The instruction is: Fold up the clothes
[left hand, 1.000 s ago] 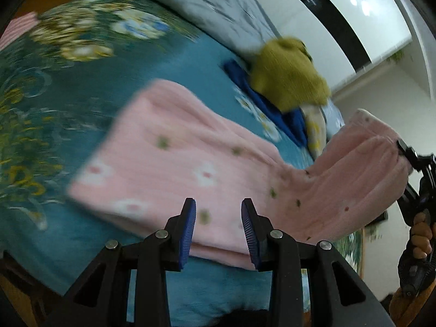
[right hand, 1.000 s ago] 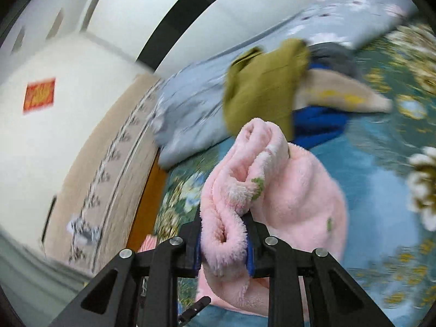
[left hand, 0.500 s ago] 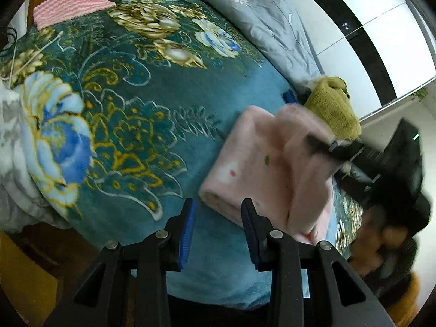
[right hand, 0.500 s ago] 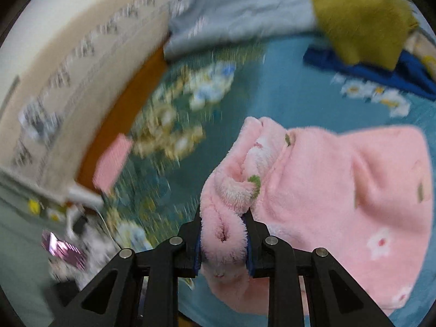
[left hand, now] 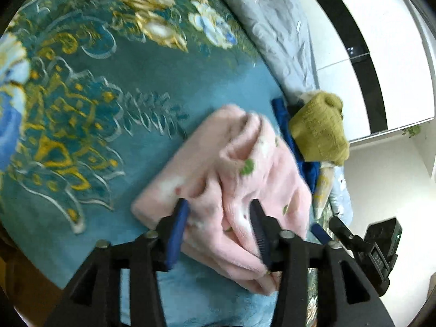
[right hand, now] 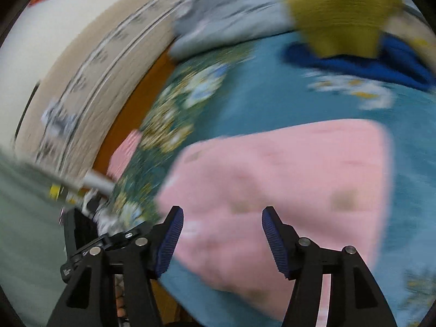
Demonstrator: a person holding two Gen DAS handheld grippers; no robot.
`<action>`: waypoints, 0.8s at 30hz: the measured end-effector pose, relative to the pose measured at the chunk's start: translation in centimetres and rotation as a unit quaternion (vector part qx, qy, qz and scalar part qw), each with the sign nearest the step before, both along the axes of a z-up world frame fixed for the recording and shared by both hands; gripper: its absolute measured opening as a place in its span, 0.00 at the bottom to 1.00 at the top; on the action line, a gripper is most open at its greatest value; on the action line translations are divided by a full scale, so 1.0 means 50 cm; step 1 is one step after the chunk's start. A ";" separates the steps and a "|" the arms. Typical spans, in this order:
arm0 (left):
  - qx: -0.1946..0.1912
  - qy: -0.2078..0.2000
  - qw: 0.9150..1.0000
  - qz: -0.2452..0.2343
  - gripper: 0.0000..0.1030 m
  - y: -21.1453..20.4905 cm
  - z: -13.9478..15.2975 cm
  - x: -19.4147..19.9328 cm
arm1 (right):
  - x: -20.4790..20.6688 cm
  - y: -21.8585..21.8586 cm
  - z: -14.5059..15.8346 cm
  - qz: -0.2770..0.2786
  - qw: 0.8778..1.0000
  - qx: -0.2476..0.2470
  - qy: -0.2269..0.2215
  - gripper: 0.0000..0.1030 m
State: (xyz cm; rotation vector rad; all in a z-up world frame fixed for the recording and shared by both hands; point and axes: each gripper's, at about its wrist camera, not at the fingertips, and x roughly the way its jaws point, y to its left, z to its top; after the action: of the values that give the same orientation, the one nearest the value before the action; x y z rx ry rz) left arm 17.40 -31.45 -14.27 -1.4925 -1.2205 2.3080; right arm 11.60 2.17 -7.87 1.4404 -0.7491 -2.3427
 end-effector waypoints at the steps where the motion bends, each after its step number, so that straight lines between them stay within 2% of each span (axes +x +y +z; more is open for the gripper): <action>1: -0.004 -0.006 1.000 0.000 0.55 0.011 -0.006 -0.003 | 0.009 0.046 -0.005 -0.021 1.000 0.002 -0.004 0.62; 3: -0.007 -0.015 1.000 -0.002 0.55 0.028 -0.016 -0.006 | 0.037 0.104 -0.024 -0.056 0.998 0.001 -0.020 0.62; 6: -0.066 -0.020 0.998 0.013 0.55 0.038 0.008 -0.007 | 0.072 0.168 -0.056 -0.101 0.994 -0.012 -0.040 0.62; 8: -0.122 0.003 0.992 0.010 0.55 0.051 0.050 -0.012 | 0.087 0.192 -0.073 -0.120 0.991 -0.024 -0.049 0.62; 9: -0.134 0.013 0.991 0.003 0.55 0.058 0.066 -0.018 | 0.089 0.195 -0.081 -0.125 0.990 -0.030 -0.052 0.62; 11: -0.138 0.023 0.990 -0.021 0.55 0.078 0.082 -0.037 | 0.091 0.198 -0.091 -0.132 0.989 -0.040 -0.057 0.62; 13: -0.144 0.018 0.989 -0.030 0.55 0.097 0.075 -0.055 | 0.083 0.182 -0.096 -0.125 0.989 -0.045 -0.060 0.62; 16: -0.114 0.003 0.993 -0.013 0.55 0.104 0.047 -0.068 | 0.070 0.162 -0.099 -0.115 0.990 -0.047 -0.064 0.62; 18: -0.081 -0.012 0.997 0.013 0.36 0.097 0.030 -0.072 | 0.067 0.160 -0.100 -0.113 0.990 -0.048 -0.066 0.62; 19: -0.065 -0.011 0.998 0.026 0.20 0.091 0.028 -0.073 | 0.067 0.161 -0.100 -0.113 0.990 -0.049 -0.066 0.62; 20: -0.055 -0.006 0.998 0.034 0.12 0.087 0.030 -0.071 | 0.067 0.162 -0.100 -0.112 0.990 -0.049 -0.065 0.62; 23: -0.015 0.040 0.998 0.036 0.10 0.086 0.081 -0.060 | 0.071 0.172 -0.096 -0.114 0.990 -0.053 -0.061 0.62; 24: 0.020 0.062 0.997 0.037 0.10 0.083 0.102 -0.052 | 0.073 0.176 -0.095 -0.116 0.990 -0.055 -0.060 0.62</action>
State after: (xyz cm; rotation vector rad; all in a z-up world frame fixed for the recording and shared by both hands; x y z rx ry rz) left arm 14.78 -27.32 -9.17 -1.2905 -1.3010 2.3682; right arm 15.25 10.99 -12.62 1.5284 -1.1158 -2.3523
